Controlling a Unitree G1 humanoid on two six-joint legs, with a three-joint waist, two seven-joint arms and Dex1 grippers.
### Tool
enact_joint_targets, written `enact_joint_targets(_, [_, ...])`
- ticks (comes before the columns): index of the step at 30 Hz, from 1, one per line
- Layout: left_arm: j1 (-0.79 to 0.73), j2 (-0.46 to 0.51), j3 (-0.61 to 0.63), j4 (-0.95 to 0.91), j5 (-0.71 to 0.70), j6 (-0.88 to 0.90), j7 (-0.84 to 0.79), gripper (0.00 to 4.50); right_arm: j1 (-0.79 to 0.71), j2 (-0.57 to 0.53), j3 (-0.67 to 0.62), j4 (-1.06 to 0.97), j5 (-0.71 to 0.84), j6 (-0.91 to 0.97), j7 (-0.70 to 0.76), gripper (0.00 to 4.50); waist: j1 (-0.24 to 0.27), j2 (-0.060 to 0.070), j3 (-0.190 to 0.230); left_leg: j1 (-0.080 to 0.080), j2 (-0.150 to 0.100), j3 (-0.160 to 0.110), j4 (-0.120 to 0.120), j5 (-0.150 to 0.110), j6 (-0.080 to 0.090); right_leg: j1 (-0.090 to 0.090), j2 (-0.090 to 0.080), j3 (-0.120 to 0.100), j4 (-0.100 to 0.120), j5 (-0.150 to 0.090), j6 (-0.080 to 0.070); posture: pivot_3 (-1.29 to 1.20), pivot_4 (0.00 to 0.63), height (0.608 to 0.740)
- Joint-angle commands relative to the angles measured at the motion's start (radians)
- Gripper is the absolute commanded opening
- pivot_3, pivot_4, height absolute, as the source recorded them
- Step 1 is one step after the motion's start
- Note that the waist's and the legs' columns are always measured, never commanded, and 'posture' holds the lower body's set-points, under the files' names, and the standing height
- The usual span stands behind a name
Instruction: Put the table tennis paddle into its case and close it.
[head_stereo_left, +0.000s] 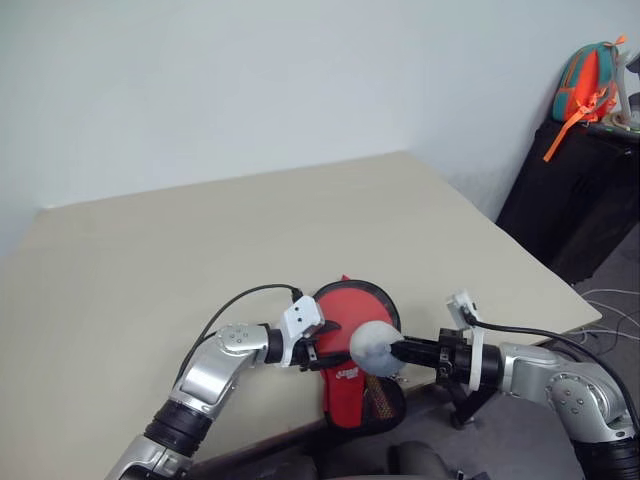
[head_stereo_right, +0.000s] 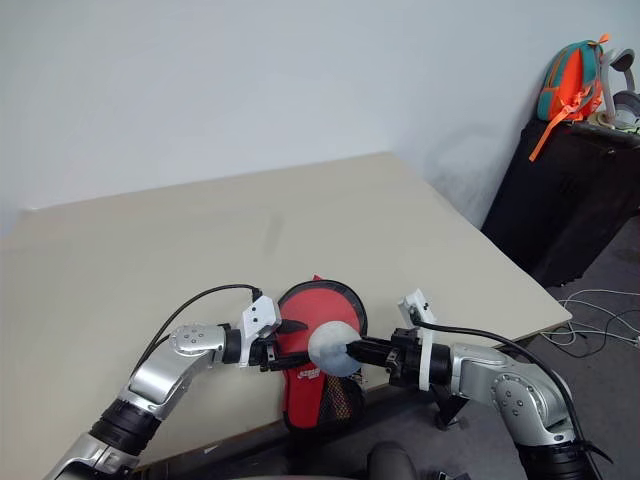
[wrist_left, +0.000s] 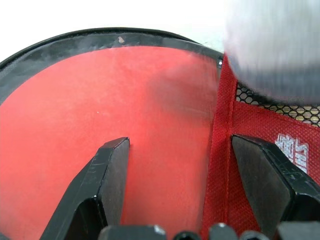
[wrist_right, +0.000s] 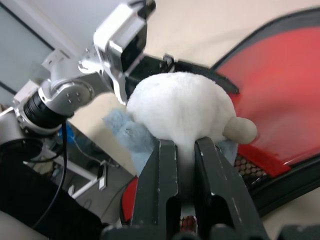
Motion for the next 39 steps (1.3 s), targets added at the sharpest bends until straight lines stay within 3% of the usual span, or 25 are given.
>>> enact_joint_targets(1, [0.037,0.031,-0.040,0.084,0.068,0.128,0.032,3.40,-0.029,-0.005,-0.012,0.004,-0.009,-0.014,-0.003,1.63,0.000,0.000,0.000,-0.001,0.000,0.000,0.000,0.000,0.000,0.000,0.000,0.000,-0.001,0.000,0.000,0.00,0.000,0.740])
enact_joint_targets(4, [0.031,0.028,-0.039,0.079,0.066,0.141,0.034,3.40,-0.030,-0.004,-0.016,0.008,-0.029,-0.046,0.004,2.68,0.000,0.001,0.000,-0.004,0.001,-0.001,-0.002,0.000,0.000,0.000,0.000,-0.002,-0.007,0.000,0.000,0.00,0.000,0.740])
enact_joint_targets(12, [0.030,0.005,-0.005,0.090,0.064,0.100,0.067,3.40,-0.059,0.067,-0.091,0.057,-0.032,-0.128,-0.055,2.68,0.000,0.002,0.000,-0.011,0.002,-0.002,-0.003,0.000,0.000,-0.004,0.001,-0.003,-0.009,0.000,0.000,0.00,0.000,0.740])
enact_joint_targets(20, [-0.009,0.001,0.156,0.030,-0.064,0.179,0.056,3.40,-0.125,0.187,-0.214,0.129,-0.011,-0.239,-0.142,2.68,0.000,-0.002,0.007,-0.012,-0.002,0.002,0.000,0.000,0.000,-0.022,0.001,0.001,0.009,0.000,0.000,0.00,0.000,0.740])
enact_joint_targets(26, [-0.076,0.059,0.304,0.042,-0.124,0.201,0.052,3.40,-0.162,0.153,-0.284,0.171,-0.012,-0.281,-0.106,2.68,0.000,-0.014,0.021,-0.011,-0.009,0.001,0.003,0.003,0.005,-0.034,0.004,0.014,0.032,0.014,-0.009,0.00,0.000,0.740])
enact_joint_targets(32, [-0.120,0.146,0.431,0.195,-0.063,0.035,0.131,3.40,-0.194,0.104,-0.312,0.294,-0.088,-0.423,-0.010,2.68,0.000,-0.023,0.029,-0.010,-0.015,-0.005,0.000,-0.001,0.005,-0.040,0.022,0.044,0.046,0.027,-0.016,0.00,0.000,0.740])
enact_joint_targets(39, [-0.036,0.204,0.566,0.226,-0.069,-0.046,0.180,3.40,-0.251,0.076,-0.274,0.485,-0.211,-0.539,0.070,2.68,-0.001,-0.024,0.030,-0.011,-0.015,-0.002,-0.001,-0.006,0.003,-0.040,0.028,0.057,0.043,0.027,-0.016,0.00,0.000,0.740])
